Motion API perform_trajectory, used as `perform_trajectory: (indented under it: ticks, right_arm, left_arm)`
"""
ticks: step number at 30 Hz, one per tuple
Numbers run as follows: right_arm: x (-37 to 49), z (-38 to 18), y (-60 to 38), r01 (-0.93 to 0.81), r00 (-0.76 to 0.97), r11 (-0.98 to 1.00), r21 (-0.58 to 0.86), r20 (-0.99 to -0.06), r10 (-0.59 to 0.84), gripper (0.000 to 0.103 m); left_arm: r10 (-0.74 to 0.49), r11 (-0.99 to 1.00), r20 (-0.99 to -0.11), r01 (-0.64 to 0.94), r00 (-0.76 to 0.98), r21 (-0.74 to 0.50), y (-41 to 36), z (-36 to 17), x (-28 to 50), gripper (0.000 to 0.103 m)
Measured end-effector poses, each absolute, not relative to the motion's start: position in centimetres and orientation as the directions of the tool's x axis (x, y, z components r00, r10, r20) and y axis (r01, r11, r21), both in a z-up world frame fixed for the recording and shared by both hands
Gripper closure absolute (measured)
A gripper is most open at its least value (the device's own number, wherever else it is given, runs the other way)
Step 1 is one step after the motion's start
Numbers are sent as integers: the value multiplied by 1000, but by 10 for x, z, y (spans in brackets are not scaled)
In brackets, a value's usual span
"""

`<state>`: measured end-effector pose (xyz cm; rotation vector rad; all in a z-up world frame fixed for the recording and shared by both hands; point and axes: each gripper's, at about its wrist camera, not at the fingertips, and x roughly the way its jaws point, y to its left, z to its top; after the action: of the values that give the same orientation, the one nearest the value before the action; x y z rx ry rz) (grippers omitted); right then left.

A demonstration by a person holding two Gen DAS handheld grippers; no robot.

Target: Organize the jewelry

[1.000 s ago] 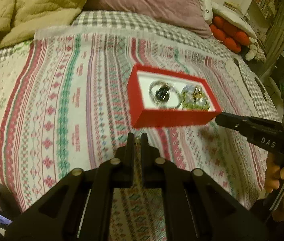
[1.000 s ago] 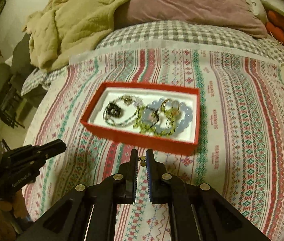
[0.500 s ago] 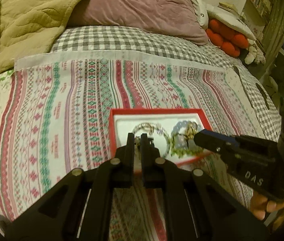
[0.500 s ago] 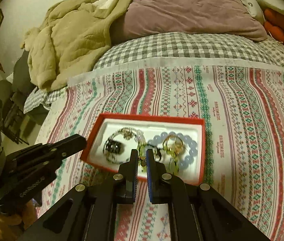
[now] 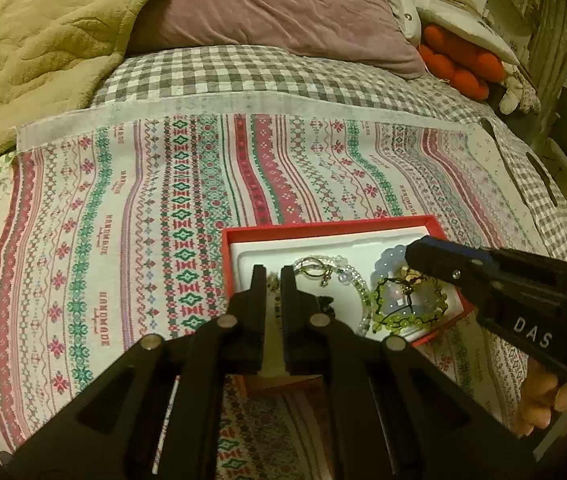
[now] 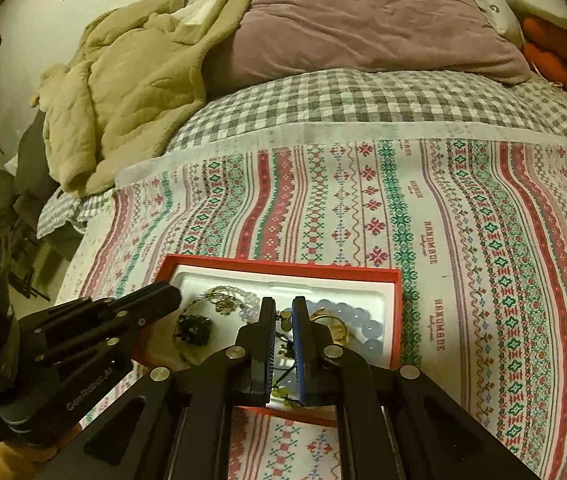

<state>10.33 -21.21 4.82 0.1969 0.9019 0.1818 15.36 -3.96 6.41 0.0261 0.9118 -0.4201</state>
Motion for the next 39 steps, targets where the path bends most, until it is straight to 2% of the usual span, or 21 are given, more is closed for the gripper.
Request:
perform_trajectory:
  ticks: [4,5,9,11,12,13,15,18,21,23,28,31,39]
  right_arm:
    - [103,48,-211,-77,605,967,242,-759,239,93]
    - [103,49,-211,-77,605,967,241,-760,238,92]
    - [101,53,-212,-73,607,972,224,-763,221,83]
    - [98,57,-214,-67,615,973,220,-759,213,78]
    - [96,60,-216,-63,621,974,219,-755,210,70]
    - [93,62,-218,-55,629,975,217,-751,203,52]
    - [85,70,-224,-42,656,975,217,-731,191,38]
    - [75,79,-230,-31,666,976,214,-724,180,38]
    - [63,84,-237,-11,664,978,206,-730,162,37]
    - [52,86,-241,1,659,980,197,-737,147,34]
    - [28,88,-247,25,642,988,151,-760,100,25]
    - [12,86,-249,32,622,994,108,-780,65,20]
    - [-23,70,-249,26,569,999,34,-822,13,10]
  left_arm:
    - [-335,923,-768,356,546,-149,-36,65,153,95]
    - [-335,923,-767,354,547,-151,-35,66,153,88]
    - [-347,920,-761,358,548,-162,-34,70,150,78]
    - [-349,919,-758,359,550,-163,-34,73,146,69]
    - [-345,921,-757,358,554,-157,-35,75,142,66]
    - [-342,921,-756,357,558,-154,-35,76,140,60]
    - [-342,921,-754,359,560,-151,-35,79,133,56]
    - [-334,924,-762,351,554,-150,-34,80,123,51]
    - [-313,933,-773,331,551,-142,-33,81,111,41]
    - [-286,943,-787,309,547,-128,-33,82,103,28]
    - [-236,959,-814,263,531,-106,-32,84,82,16]
    - [-223,964,-833,240,506,-113,-31,82,69,2]
    - [-187,971,-855,225,485,-84,-27,73,35,0]
